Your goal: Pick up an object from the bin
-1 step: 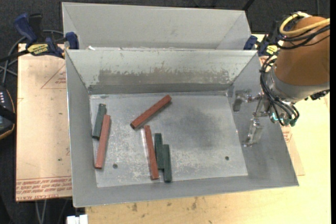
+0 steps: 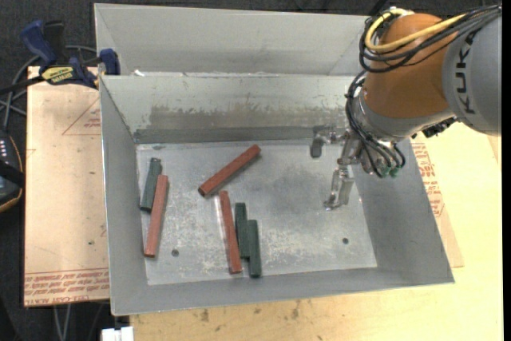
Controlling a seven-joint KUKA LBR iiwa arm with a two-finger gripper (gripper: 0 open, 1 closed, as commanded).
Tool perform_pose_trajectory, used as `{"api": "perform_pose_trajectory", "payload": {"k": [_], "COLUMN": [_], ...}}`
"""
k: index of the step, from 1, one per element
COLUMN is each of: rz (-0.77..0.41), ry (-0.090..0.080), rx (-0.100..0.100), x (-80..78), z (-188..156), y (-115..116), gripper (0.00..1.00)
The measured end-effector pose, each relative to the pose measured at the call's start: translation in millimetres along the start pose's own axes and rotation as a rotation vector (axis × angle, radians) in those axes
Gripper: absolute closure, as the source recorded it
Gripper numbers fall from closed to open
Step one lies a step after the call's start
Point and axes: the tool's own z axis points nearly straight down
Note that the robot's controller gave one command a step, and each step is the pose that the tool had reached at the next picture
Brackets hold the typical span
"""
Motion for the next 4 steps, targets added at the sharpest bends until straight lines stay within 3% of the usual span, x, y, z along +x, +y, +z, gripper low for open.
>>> {"api": "perform_pose_trajectory", "payload": {"k": [1,2,3,4], "rz": [-0.108,-0.316,-0.341,-0.315], "ry": [-0.002,0.007,-0.008,0.002], "rx": [-0.001,0.001,-0.002,0.001], "x": [-85.6,-13.6,-80.9,-84.3], "z": [35.2,117.4,89.0,117.7], "y": [99.0,107.5,201.4,195.9], "gripper": [0.0,0.0,0.0,0.0]}}
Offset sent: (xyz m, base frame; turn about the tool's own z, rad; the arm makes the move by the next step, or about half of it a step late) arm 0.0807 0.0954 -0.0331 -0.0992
